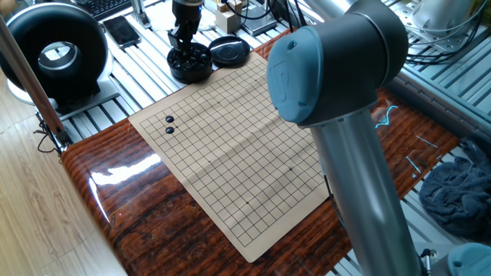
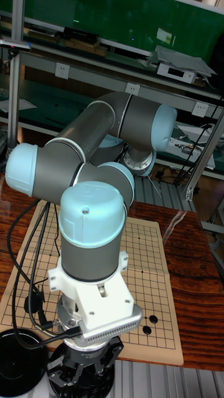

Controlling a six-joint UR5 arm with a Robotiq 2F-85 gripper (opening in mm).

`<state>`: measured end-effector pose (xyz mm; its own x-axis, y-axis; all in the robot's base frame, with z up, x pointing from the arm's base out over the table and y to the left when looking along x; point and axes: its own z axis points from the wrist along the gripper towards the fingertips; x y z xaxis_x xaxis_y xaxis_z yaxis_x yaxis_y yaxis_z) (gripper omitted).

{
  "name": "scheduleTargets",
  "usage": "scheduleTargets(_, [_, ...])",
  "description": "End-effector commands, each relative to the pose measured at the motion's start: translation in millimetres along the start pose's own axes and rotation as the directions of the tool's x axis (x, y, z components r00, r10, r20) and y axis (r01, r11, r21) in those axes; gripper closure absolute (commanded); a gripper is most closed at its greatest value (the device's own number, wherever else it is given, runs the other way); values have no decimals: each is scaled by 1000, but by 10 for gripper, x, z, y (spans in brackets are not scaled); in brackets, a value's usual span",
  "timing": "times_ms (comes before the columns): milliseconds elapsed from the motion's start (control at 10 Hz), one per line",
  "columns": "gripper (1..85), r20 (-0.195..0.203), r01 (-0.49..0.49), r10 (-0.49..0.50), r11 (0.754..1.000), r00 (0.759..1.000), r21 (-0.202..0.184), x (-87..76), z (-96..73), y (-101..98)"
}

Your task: Play the first move as black on the 3-4 point in the upper right corner of the Go board

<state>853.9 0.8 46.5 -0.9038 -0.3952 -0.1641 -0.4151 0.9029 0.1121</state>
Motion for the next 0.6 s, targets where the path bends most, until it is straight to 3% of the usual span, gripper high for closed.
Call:
scheduleTargets(0, [487, 3, -3, 3, 1000, 1000, 7, 7, -35, -32])
scheduleTargets(500, [487, 9, -9, 9, 1000, 1000, 16, -19, 21, -63])
